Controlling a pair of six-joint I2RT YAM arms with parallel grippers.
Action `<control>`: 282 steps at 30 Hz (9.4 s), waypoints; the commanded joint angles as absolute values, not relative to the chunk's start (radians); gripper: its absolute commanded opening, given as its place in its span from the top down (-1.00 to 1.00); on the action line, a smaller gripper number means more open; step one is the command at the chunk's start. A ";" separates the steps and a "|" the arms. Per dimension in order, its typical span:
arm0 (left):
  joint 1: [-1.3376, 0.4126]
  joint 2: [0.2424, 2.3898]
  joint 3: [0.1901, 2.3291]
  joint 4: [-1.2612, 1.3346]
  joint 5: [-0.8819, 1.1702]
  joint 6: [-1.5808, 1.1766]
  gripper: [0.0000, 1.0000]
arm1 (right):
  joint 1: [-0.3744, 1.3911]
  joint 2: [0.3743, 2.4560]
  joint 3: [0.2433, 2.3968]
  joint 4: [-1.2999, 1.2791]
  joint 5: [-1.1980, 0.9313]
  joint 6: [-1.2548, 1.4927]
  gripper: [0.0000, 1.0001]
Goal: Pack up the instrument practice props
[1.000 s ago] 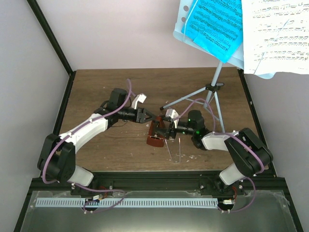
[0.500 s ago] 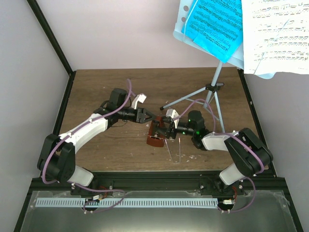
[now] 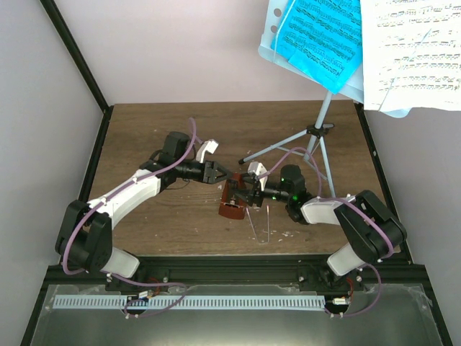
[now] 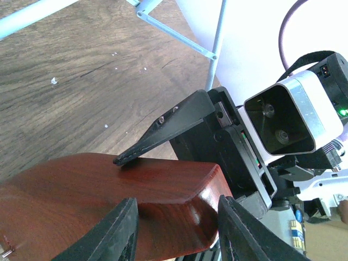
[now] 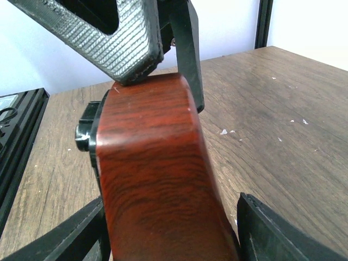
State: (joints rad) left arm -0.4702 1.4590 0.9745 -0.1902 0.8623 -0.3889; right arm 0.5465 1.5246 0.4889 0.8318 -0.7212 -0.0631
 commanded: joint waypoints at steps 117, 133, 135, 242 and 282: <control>-0.739 1.113 0.502 0.241 0.289 -0.287 -0.20 | 0.528 0.765 0.219 0.380 -0.197 0.495 -1.00; -0.656 1.297 0.470 0.299 0.477 -0.379 -0.72 | 0.549 1.108 0.391 0.246 -0.313 0.557 -0.41; -0.656 1.316 0.475 0.293 0.461 -0.374 -0.72 | 0.554 1.153 0.407 0.263 -0.333 0.553 -0.38; -0.592 0.877 0.837 -0.285 0.437 -0.173 -0.91 | 0.741 0.822 0.520 -0.256 -0.933 0.443 0.99; -0.871 1.113 0.710 -0.334 1.148 -0.232 0.56 | 0.736 1.175 0.561 -0.236 -1.092 0.391 0.99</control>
State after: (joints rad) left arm -0.8627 1.1183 0.7048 -0.3199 1.0714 -0.2558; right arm 0.7429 1.1606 0.5354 -0.2604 -1.0832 0.3717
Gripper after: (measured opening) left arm 0.242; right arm 0.026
